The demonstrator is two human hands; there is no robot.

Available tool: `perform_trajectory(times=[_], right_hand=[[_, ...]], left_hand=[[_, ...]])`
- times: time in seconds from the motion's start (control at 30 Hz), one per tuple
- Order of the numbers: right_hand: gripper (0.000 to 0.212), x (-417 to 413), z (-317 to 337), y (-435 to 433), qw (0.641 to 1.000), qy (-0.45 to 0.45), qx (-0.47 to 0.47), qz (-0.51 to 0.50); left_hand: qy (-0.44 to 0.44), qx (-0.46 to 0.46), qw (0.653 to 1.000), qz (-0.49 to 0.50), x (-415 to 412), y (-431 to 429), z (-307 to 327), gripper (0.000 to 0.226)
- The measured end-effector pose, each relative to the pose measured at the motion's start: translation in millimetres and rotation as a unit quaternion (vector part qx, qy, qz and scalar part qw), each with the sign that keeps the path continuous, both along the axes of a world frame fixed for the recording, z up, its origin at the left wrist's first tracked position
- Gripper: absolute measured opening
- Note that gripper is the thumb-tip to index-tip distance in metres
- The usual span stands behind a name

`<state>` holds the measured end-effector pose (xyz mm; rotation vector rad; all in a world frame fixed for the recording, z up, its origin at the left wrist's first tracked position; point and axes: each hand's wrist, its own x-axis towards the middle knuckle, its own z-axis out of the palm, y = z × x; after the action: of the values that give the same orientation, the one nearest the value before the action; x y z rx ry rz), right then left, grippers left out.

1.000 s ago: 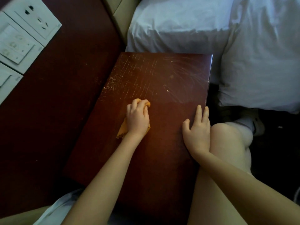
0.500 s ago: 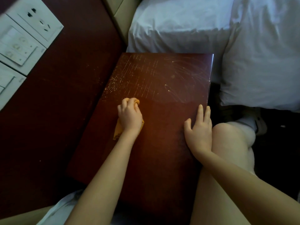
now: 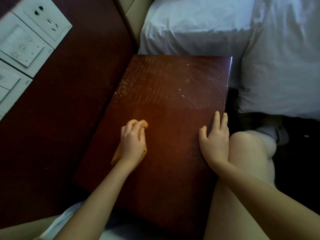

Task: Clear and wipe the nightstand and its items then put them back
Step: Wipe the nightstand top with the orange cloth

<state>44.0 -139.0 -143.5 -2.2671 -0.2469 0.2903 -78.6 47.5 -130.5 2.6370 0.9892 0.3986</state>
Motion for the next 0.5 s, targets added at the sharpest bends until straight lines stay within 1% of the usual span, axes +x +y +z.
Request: perform_trajectory(times=[0.13, 0.2, 0.27, 0.33, 0.43, 0.5], right_hand=[[0.062, 0.4, -0.9, 0.2, 1.0, 0.0, 0.002, -0.003], [0.062, 0.3, -1.3, 0.4, 1.0, -0.002, 0.004, -0.006], [0.062, 0.3, -1.7, 0.6, 1.0, -0.002, 0.005, -0.005], [0.062, 0.5, -1.7, 0.6, 1.0, -0.001, 0.005, -0.005], [0.062, 0.0, -1.1, 0.2, 1.0, -0.003, 0.005, -0.004], [0.062, 0.4, -0.9, -0.1, 1.0, -0.002, 0.004, -0.002]], left_hand=[[-0.019, 0.0, 0.99, 0.138, 16.1, 41.5, 4.4, 0.028], [-0.023, 0.002, 0.985, 0.173, 30.7, 53.0, 6.9, 0.028], [-0.025, 0.001, 0.983, 0.181, 41.8, 54.6, 7.1, 0.027], [-0.021, 0.0, 0.988, 0.154, 45.2, 49.7, 5.4, 0.027], [-0.005, 0.001, 0.999, 0.044, 34.4, 42.9, 4.8, 0.027], [0.011, -0.002, 1.0, -0.023, 21.3, 44.3, 6.2, 0.027]])
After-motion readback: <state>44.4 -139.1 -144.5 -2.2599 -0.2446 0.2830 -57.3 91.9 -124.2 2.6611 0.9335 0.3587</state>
